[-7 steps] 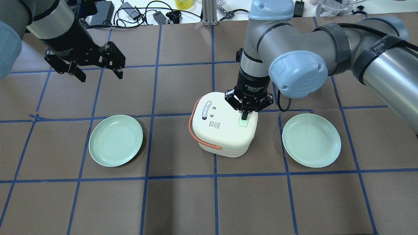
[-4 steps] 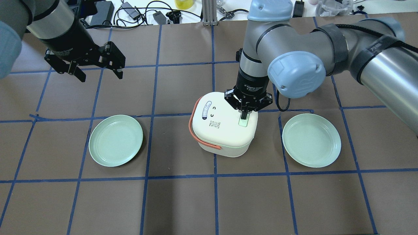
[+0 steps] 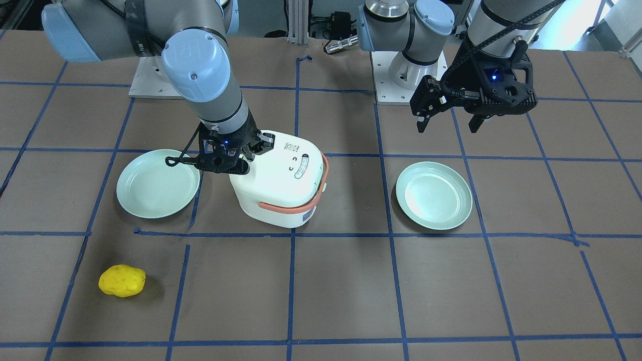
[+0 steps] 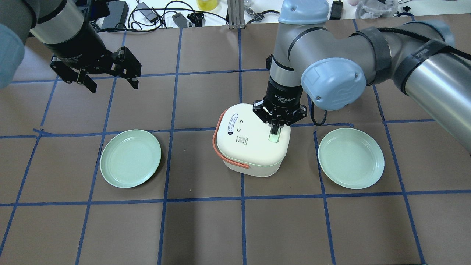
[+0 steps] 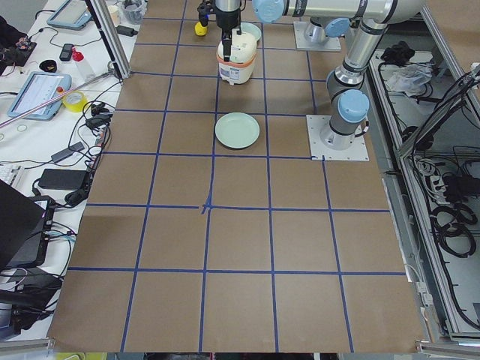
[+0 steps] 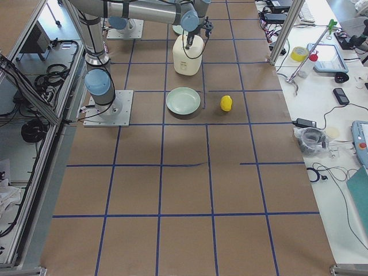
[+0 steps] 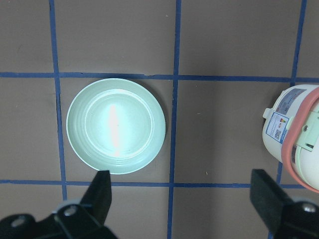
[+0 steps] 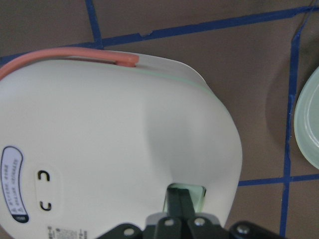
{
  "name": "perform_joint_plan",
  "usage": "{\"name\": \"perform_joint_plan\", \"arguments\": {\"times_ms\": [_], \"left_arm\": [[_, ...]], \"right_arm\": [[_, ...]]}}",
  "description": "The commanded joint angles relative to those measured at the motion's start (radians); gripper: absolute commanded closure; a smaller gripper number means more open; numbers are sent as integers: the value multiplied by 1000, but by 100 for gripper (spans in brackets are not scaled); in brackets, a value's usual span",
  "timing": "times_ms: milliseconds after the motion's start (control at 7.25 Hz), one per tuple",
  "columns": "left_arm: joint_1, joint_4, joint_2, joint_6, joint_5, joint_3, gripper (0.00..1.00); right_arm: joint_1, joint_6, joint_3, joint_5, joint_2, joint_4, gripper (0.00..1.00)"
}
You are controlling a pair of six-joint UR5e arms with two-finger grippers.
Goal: Press rice cooker button
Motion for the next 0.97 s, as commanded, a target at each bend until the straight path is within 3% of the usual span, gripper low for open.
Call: {"name": "perform_joint_plan", "arguments": {"times_ms": [0,138,552,828], "left_arm": [[0,0,0,0,0,0,0],[0,0,0,0,0,-2,0],[0,0,0,0,0,0,0],[0,0,0,0,0,0,0]], "right_arm": [[0,51,-47,-16,-18,-20,39],[-1,51,-95,-33,-21,-22,0],[-26,35,-274,-48,-19,47,0],[-89,-41,-338,-120,-21,105,0]]}}
